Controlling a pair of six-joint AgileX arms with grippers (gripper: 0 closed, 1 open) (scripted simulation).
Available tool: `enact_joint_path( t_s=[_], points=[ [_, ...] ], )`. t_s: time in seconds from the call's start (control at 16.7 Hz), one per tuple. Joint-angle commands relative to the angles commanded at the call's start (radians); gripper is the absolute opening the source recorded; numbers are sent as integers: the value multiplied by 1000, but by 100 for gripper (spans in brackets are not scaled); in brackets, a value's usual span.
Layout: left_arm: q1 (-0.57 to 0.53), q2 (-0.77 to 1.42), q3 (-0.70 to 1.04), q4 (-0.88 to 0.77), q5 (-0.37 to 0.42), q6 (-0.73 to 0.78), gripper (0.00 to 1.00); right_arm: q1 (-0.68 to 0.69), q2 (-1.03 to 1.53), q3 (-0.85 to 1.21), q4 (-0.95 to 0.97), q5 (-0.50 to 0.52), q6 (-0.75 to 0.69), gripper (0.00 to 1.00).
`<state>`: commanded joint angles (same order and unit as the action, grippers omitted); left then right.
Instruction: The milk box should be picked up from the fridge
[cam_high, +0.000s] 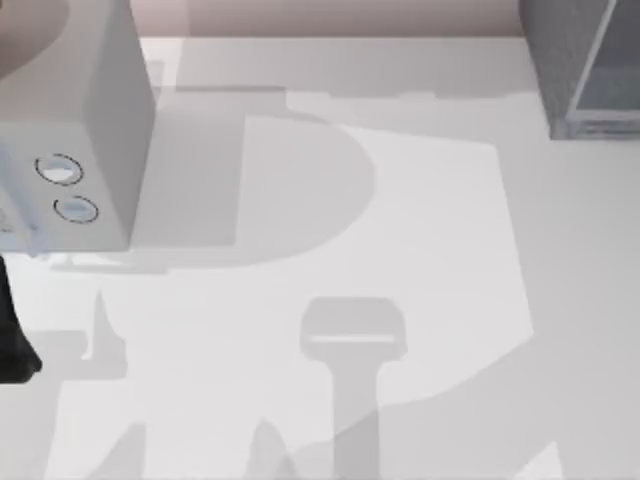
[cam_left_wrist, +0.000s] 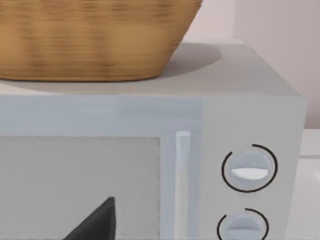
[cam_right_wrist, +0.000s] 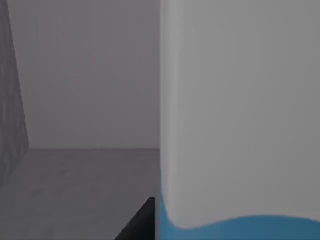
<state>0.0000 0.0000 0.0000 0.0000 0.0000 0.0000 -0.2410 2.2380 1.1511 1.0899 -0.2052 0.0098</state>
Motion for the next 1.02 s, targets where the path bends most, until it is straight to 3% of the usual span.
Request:
enact_joint_path(
  t_s=[0.42, 1.02],
  points=[
    [0, 0, 0, 0, 0, 0, 100, 0, 0, 0, 0, 0, 0, 2],
    [0, 0, 0, 0, 0, 0, 100, -3, -5, 0, -3, 0, 1, 0]
  ],
)
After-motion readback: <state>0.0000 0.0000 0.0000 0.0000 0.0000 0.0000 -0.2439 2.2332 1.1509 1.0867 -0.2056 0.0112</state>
